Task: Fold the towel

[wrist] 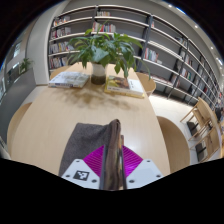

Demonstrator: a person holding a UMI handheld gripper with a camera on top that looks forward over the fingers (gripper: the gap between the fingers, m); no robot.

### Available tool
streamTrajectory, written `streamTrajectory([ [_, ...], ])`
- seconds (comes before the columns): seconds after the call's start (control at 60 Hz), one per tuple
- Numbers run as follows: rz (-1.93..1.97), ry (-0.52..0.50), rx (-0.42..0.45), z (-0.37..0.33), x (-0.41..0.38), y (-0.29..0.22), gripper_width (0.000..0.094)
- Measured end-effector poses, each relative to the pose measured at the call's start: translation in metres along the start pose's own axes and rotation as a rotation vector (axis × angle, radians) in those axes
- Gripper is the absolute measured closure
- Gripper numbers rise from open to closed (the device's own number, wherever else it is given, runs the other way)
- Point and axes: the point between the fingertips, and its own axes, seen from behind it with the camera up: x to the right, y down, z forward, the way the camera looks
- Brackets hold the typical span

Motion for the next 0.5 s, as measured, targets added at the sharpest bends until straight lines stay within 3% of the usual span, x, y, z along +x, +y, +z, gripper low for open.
streamTrajectory([
  [0.05,-0.009,0.0,-0.048,0.008,0.005,0.019,0.0456],
  [0.117,-0.023,-0.011,-0.069,0.006,0.007,0.031,0.033],
  [0.5,0.071,-0.019,0.218,-0.122,-0.018,-0.079,0.0202],
])
